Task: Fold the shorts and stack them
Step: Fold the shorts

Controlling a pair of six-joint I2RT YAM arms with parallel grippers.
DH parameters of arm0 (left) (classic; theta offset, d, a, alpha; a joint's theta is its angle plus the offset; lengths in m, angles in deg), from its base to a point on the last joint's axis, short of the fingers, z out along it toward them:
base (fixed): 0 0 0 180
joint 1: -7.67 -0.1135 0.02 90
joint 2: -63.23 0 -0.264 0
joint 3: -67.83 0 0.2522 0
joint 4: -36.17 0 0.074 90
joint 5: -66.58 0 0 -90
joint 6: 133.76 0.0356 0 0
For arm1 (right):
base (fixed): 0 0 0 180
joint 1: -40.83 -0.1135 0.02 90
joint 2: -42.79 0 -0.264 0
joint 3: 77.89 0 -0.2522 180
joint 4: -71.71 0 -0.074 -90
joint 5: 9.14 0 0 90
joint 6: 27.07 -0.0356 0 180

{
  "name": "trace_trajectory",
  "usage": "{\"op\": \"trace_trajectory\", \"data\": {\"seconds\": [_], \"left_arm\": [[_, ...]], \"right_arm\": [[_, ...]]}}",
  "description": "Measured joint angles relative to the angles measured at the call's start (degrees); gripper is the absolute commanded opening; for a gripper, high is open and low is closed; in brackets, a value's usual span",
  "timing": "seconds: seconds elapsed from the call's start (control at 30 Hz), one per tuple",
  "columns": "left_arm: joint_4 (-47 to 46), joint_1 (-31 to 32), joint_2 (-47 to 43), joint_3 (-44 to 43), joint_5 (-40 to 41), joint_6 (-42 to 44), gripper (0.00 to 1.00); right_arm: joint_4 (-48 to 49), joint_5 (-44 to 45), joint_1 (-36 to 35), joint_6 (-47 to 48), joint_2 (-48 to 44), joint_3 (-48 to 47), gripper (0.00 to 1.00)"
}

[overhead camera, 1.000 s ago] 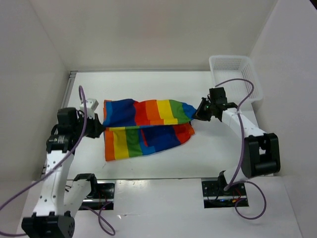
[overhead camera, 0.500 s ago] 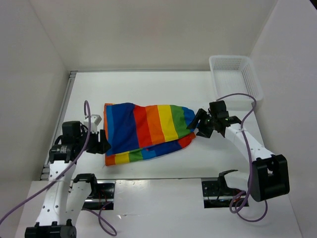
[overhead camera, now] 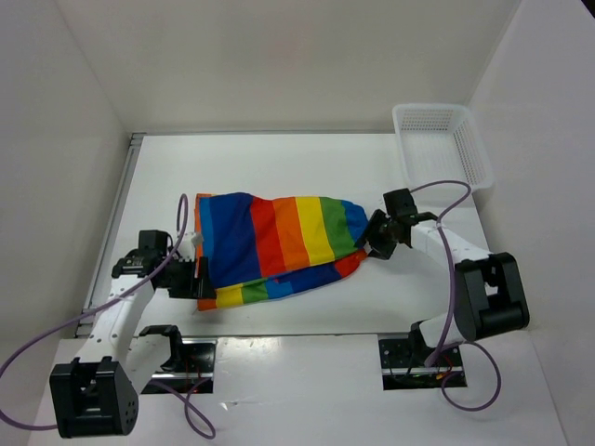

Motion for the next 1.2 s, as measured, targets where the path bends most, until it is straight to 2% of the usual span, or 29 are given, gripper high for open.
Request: {"op": "trace_trajectory", "data": {"seconds": [0.07, 0.1, 0.13, 0.2, 0.23, 0.33, 0.53, 0.67, 0.7, 0.8, 0.83, 0.97, 1.2], "left_arm": [[-0.59, 0.0, 0.44, 0.0, -0.13, -0.07, 0.59], [-0.94, 0.0, 0.7, 0.04, -0.2, -0.17, 0.52], [-1.44, 0.0, 1.09, 0.13, -0.31, -0.17, 0.49], [-2.1, 0.0, 1.92, 0.26, -0.37, -0.07, 0.47], [-2.43, 0.0, 2.32, 0.33, -0.39, 0.0, 0.45], [-3.5, 0.0, 2.95, 0.39, -0.22, -0.02, 0.44], [-6.38, 0.48, 6.8, 0.35, 1.68, -0.02, 0.44], [-9.29, 1.88, 12.33, 0.15, 1.88, -0.04, 0.39], [-9.97, 2.38, 13.42, 0.09, 1.9, -0.07, 0.36], [-11.19, 3.93, 15.15, -0.31, 1.97, -0.07, 0.11], [-11.47, 4.22, 15.63, -0.68, 2.01, -0.02, 0.0], [-10.4, 4.57, 17.22, -4.57, 3.04, -0.02, 0.0], [-5.51, 4.0, 18.93, -21.97, 5.01, 0.0, 0.0]], "right_arm": [[1.05, 0.44, 0.0, 0.07, 1.6, -0.11, 0.47], [1.7, 0.72, 0.0, 0.11, 2.34, -0.24, 0.42], [2.05, 0.94, 0.0, 0.11, 3.08, -0.68, 0.32], [2.64, 1.18, 0.0, 0.33, 4.7, -1.95, 0.22], [3.1, 1.25, 0.0, 0.5, 5.33, -2.49, 0.12], [3.87, 1.55, 0.0, 0.85, 5.81, -3.74, 0.0], [4.81, 1.84, 0.0, 1.09, 5.84, -5.49, 0.01], [4.85, 1.79, 0.0, 1.09, 5.86, -5.77, 0.01], [4.85, 1.77, 0.0, 1.09, 5.86, -5.81, 0.01], [4.9, 1.77, 0.0, 1.09, 5.86, -6.14, 0.01], [4.9, 1.77, 0.0, 1.09, 5.86, -6.23, 0.01], [4.87, 1.75, 0.0, 1.18, 5.86, -6.45, 0.0], [2.75, 1.7, 0.0, 3.04, 4.9, -9.7, 0.0]]}}
